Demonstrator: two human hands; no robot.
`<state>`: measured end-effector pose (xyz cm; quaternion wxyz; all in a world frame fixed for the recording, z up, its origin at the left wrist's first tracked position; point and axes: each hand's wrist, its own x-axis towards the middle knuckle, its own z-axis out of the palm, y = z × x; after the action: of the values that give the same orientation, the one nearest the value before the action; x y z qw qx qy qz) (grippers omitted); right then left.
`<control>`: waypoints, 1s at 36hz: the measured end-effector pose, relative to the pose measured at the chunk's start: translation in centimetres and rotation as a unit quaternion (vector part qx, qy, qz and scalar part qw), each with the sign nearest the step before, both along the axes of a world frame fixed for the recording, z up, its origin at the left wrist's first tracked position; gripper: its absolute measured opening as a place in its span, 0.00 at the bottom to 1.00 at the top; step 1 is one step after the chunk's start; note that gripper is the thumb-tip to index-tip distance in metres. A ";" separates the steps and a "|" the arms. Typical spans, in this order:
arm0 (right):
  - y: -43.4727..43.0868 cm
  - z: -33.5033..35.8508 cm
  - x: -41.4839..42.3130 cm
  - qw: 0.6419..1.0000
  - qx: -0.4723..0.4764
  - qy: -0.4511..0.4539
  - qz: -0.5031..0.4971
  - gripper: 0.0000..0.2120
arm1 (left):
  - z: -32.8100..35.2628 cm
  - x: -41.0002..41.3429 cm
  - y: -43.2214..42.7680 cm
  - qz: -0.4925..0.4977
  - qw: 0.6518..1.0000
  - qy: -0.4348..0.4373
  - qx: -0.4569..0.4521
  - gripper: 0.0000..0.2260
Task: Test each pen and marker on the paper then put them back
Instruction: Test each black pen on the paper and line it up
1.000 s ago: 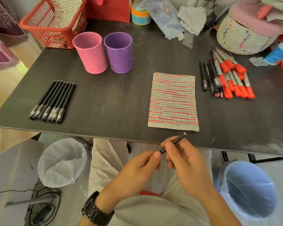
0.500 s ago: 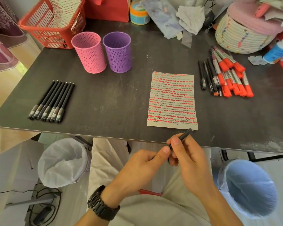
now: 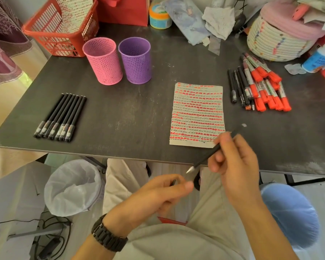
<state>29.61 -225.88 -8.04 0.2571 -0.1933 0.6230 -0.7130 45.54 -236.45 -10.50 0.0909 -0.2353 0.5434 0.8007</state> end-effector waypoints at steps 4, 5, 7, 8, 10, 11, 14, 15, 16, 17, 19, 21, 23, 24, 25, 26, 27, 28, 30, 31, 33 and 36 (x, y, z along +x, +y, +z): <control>-0.1 0.7 -2.4 0.995 -0.051 -0.068 -0.055 0.14 | 0.5 -0.3 -1.3 0.099 0.990 0.013 -0.104 0.10; -0.1 0.9 -2.8 0.994 -0.061 -0.070 -0.059 0.14 | 0.6 -0.5 -1.7 0.138 0.983 0.026 -0.121 0.11; -0.2 0.9 -3.5 0.993 -0.068 -0.074 -0.069 0.15 | 1.1 -1.1 -2.5 0.207 0.962 0.069 -0.165 0.13; -0.3 0.9 -3.8 0.992 -0.070 -0.076 -0.072 0.15 | 1.4 -1.5 -2.9 0.234 0.947 0.091 -0.200 0.13; -0.6 0.8 -4.2 0.992 -0.071 -0.086 -0.066 0.13 | 1.7 -2.5 -3.7 0.277 0.913 0.124 -0.274 0.16; -0.9 0.8 -4.3 0.992 -0.068 -0.092 -0.055 0.12 | 1.7 -2.9 -4.1 0.290 0.898 0.132 -0.303 0.17; -2.0 0.8 -4.3 0.994 -0.045 -0.097 -0.002 0.11 | 1.1 -4.3 -5.1 0.280 0.877 0.112 -0.373 0.19; -2.4 0.7 -4.2 0.996 -0.031 -0.087 0.005 0.11 | 0.7 -4.8 -5.4 0.268 0.873 0.093 -0.397 0.19; -2.8 0.5 -4.2 0.998 -0.014 -0.068 0.005 0.09 | 0.3 -5.3 -5.5 0.253 0.869 0.077 -0.418 0.18; -3.1 0.2 -4.1 0.999 0.002 -0.044 0.001 0.07 | -0.1 -5.8 -5.6 0.231 0.865 0.068 -0.440 0.15; -3.7 -0.3 -4.1 1.000 0.021 0.007 -0.009 0.05 | -0.8 -6.7 -5.5 0.169 0.847 0.060 -0.501 0.15; -4.0 -0.7 -4.0 0.999 0.032 0.041 -0.016 0.07 | -1.5 -7.1 -5.3 0.105 0.801 0.046 -0.587 0.19; -4.3 -1.1 -4.1 0.997 0.049 0.057 -0.022 0.10 | -2.1 -7.2 -5.1 0.090 0.759 0.039 -0.644 0.22; -4.4 -1.4 -4.1 0.996 0.062 0.064 -0.024 0.11 | -2.2 -7.2 -5.1 0.096 0.754 0.037 -0.649 0.23; -4.5 -1.7 -4.2 0.994 0.077 0.075 -0.026 0.13 | -2.3 -7.3 -5.1 0.101 0.756 0.034 -0.646 0.23; -4.5 -2.0 -4.2 0.992 0.091 0.088 -0.026 0.14 | -2.3 -7.2 -5.1 0.105 0.758 0.034 -0.643 0.24; -4.5 -2.3 -4.2 0.989 0.102 0.103 -0.026 0.14 | -2.3 -7.2 -5.1 0.107 0.758 0.035 -0.642 0.24; -4.5 -2.6 -4.3 0.987 0.110 0.116 -0.026 0.15 | -2.4 -7.2 -5.1 0.107 0.757 0.037 -0.643 0.24; -4.5 -2.8 -4.3 0.985 0.114 0.130 -0.026 0.15 | -2.4 -7.2 -5.2 0.108 0.754 0.036 -0.646 0.24; -4.6 -2.9 -4.4 0.983 0.116 0.138 -0.029 0.15 | -2.4 -7.2 -5.2 0.109 0.753 0.034 -0.648 0.24; -4.7 -3.2 -4.5 0.976 0.128 0.171 -0.041 0.15 | -2.5 -7.2 -5.1 0.109 0.755 0.030 -0.646 0.24; -4.9 -3.7 -4.4 0.966 0.141 0.209 -0.048 0.14 | -2.7 -7.2 -5.2 0.110 0.758 0.030 -0.642 0.25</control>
<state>25.24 -230.74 -11.74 0.1109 -0.2693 0.7661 -0.5729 38.31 -241.66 -13.19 -0.1867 -0.2725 0.9027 0.2757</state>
